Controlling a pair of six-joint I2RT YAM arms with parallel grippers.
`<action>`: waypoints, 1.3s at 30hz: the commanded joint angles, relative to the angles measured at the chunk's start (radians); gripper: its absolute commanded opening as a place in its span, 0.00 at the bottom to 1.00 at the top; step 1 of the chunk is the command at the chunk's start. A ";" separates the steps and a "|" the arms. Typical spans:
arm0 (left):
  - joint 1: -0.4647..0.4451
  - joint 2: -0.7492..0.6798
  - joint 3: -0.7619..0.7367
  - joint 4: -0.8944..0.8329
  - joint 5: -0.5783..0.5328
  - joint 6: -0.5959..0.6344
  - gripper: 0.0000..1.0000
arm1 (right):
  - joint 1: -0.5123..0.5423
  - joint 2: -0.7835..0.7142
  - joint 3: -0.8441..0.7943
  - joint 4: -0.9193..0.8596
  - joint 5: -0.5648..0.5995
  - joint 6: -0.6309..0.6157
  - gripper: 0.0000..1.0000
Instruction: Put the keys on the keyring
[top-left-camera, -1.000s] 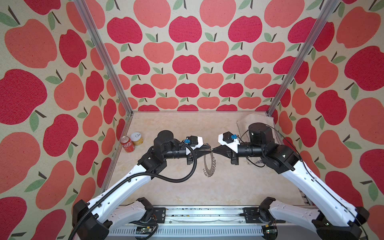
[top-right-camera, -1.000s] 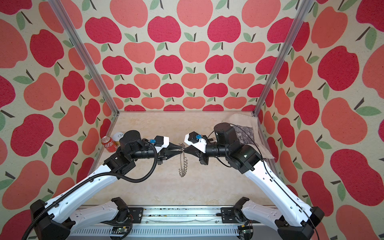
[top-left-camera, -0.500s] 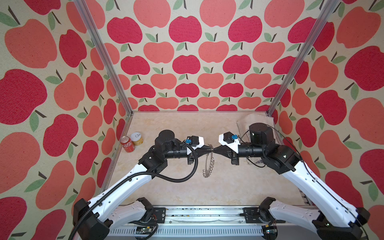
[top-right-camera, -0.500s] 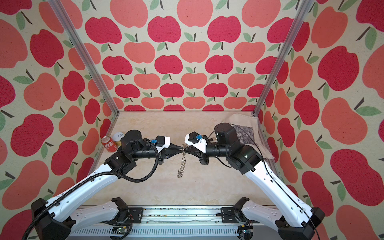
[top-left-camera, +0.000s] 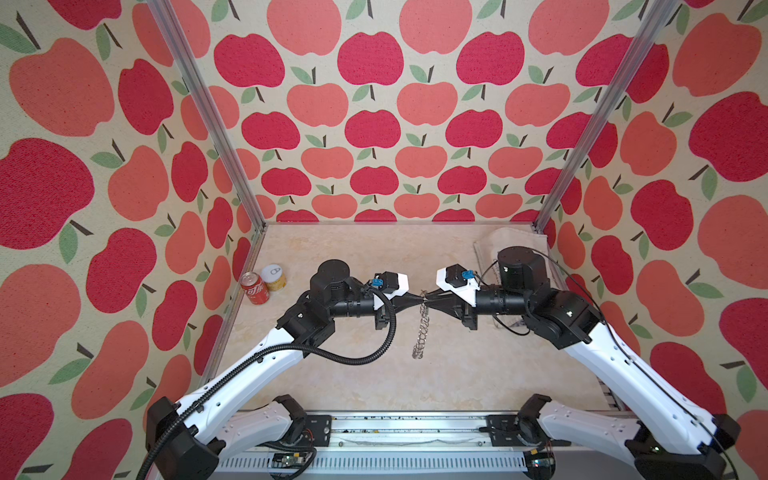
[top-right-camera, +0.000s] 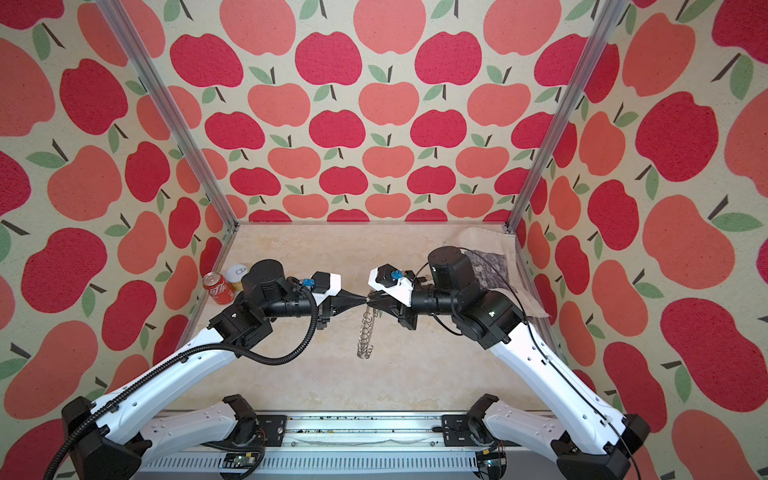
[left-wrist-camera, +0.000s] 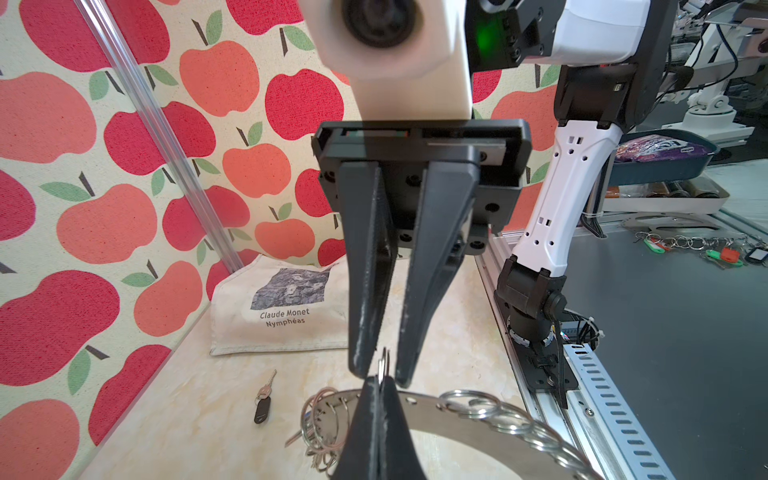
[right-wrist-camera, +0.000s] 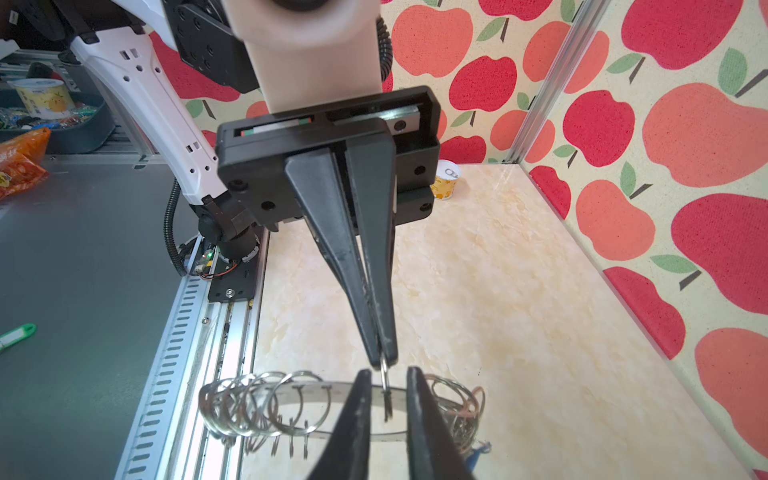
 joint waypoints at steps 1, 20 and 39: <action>0.009 -0.038 -0.040 0.148 -0.003 -0.032 0.00 | 0.009 -0.048 0.001 0.013 0.063 -0.007 0.40; 0.072 -0.051 -0.188 0.640 0.145 -0.333 0.00 | -0.015 -0.148 -0.212 0.408 -0.022 0.192 0.37; 0.054 -0.015 -0.182 0.678 0.125 -0.341 0.00 | -0.015 -0.133 -0.234 0.515 -0.110 0.260 0.30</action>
